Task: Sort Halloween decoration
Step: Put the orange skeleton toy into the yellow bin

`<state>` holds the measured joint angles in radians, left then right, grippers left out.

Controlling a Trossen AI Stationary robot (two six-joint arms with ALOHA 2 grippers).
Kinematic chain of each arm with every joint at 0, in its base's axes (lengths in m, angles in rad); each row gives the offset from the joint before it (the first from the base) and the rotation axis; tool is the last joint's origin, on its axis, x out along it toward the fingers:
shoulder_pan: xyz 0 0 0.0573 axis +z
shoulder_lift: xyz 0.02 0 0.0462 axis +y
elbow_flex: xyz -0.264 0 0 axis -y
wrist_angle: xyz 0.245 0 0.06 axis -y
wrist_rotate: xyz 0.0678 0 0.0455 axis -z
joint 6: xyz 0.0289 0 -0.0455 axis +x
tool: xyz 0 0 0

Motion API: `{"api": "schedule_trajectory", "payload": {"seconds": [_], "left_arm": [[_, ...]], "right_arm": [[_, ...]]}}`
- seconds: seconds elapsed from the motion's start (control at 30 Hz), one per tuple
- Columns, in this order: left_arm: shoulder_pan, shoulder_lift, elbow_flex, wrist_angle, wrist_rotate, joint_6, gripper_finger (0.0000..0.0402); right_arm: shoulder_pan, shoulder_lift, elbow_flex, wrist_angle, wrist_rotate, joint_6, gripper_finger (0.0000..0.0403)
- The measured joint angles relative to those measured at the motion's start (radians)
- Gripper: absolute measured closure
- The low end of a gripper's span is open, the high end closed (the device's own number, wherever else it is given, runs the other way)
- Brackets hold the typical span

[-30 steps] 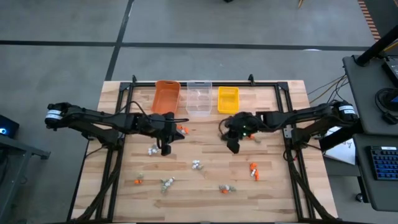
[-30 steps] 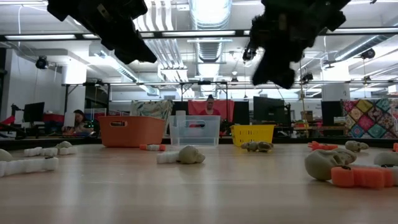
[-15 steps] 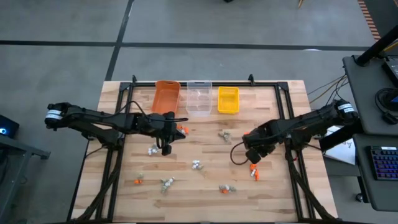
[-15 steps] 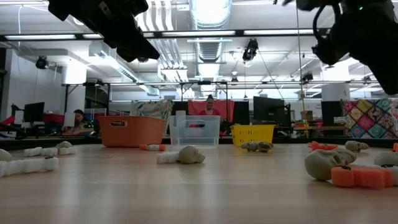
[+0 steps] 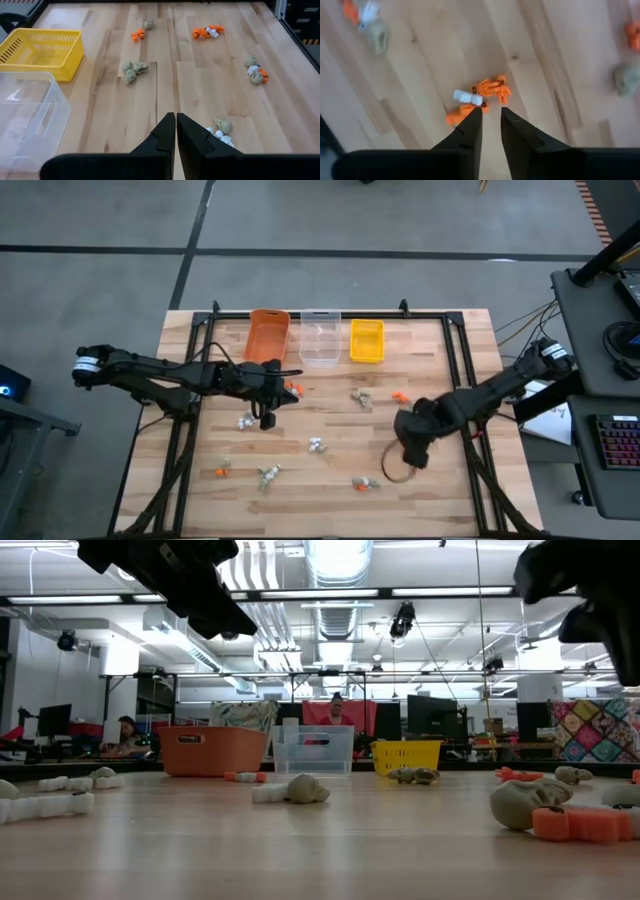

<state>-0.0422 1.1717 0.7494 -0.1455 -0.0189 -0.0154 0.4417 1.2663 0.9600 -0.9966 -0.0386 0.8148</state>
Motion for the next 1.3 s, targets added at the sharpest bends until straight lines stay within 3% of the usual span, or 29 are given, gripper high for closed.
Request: {"api": "schedule_trajectory", "payload": {"seconds": [0.23,0.37,1.3], "left_arm": [[0.000,0.000,0.000,0.006,0.000,0.003,0.0402],[0.000,0.000,0.000,0.006,0.000,0.003,0.0402],[0.000,0.000,0.000,0.004,0.000,0.011,0.0402]], "right_arm": [[0.015,0.000,-0.008,0.026,0.061,0.001,0.0268],[0.029,0.000,-0.053,0.134,0.062,0.004,0.0248],[0.041,0.000,-0.248,0.321,0.057,0.076,0.0272]]}}
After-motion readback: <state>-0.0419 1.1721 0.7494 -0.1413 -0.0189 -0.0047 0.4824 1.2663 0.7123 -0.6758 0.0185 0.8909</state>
